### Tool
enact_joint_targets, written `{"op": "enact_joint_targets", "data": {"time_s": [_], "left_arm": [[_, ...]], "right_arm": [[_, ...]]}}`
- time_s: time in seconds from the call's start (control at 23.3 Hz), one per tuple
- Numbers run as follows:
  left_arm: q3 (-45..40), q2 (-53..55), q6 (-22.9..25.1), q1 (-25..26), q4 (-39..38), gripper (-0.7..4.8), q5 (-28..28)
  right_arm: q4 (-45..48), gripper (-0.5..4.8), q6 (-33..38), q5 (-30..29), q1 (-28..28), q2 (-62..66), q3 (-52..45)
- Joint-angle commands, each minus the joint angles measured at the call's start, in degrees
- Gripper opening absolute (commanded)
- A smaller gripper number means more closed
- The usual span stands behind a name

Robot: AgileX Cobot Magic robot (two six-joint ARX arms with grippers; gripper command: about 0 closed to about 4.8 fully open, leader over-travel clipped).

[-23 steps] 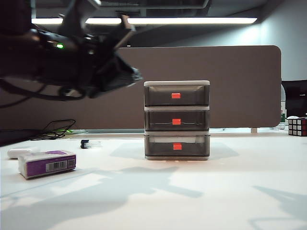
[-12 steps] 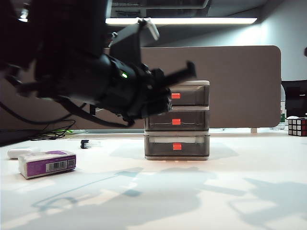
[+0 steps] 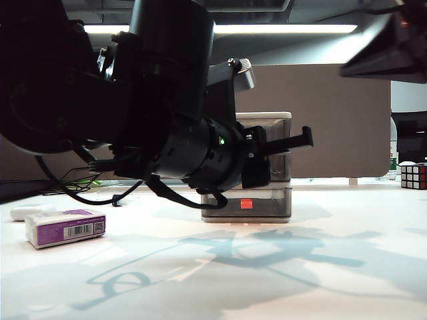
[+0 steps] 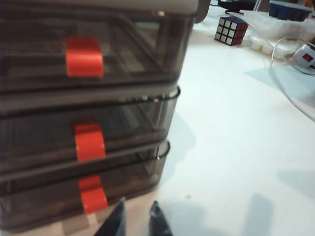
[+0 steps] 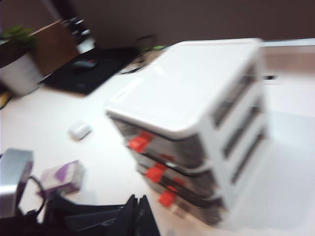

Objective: Open the second layer of the drawer on the table, pick up a pack of napkins on the table and put it in, and finally close the drawer.

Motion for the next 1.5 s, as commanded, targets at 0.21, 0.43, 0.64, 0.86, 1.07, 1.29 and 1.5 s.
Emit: {"op": "enact_joint_targets", "data": {"time_s": [0.21, 0.43, 0.64, 0.86, 1.07, 1.29, 1.5], "left_arm": [[1.16, -0.24, -1.66, -0.94, 1.07, 0.57, -5.9], [6.8, 1.55, 0.74, -2.78, -4.9, 0.58, -17.94], [11.74, 3.76, 0.68, -3.5, -10.4, 1.1, -19.5], [12.52, 5.09, 0.66, -4.28, -10.47, 1.57, -24.94], [12.55, 5.46, -2.1, -4.17, -10.43, 1.57, -26.88], [12.81, 6.75, -2.99, -4.07, -10.05, 1.57, -26.93], [12.83, 6.88, -2.97, -3.82, -8.2, 1.57, -26.95]], "right_arm": [[2.4, -0.05, -3.34, -0.72, 2.4, 2.82, 1.64], [3.63, -0.05, -3.34, -0.72, 2.4, 2.84, 1.64], [3.67, -0.05, -3.32, -1.2, 2.4, 2.84, 1.62], [3.5, -0.05, -3.32, -1.4, 2.4, 2.84, 1.62], [3.52, -0.05, -3.32, -1.38, 2.4, 2.84, 1.62], [3.52, -0.05, -3.34, -1.36, 2.4, 2.84, 1.62], [3.52, -0.05, -3.32, -1.36, 2.4, 2.84, 1.62]]}}
